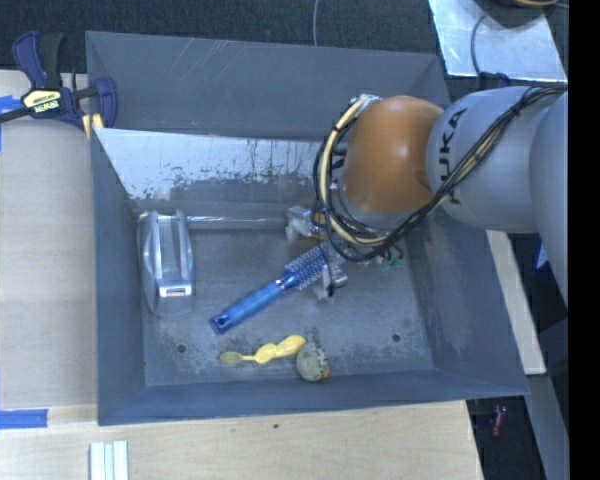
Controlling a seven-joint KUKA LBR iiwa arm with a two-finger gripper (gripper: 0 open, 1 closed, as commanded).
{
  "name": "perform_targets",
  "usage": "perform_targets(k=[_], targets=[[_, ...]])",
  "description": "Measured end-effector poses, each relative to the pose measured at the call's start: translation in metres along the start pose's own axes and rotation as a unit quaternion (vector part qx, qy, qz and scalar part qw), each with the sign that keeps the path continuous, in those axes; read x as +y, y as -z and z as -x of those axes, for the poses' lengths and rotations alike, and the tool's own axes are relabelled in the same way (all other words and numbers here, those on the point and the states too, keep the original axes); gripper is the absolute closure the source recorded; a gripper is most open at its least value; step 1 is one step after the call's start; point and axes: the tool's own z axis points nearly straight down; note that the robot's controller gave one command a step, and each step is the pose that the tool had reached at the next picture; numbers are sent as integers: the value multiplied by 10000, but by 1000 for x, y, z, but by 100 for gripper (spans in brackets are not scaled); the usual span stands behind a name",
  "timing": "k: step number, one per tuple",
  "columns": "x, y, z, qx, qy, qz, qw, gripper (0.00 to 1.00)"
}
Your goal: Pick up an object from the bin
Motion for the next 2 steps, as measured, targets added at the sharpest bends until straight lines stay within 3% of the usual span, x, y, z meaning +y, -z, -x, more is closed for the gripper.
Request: perform_targets(k=[1,2], targets=[[15,4,-13,-28,-344,-11,9994,0],[8,4,-7,-48,-223,-14,9997,0]])
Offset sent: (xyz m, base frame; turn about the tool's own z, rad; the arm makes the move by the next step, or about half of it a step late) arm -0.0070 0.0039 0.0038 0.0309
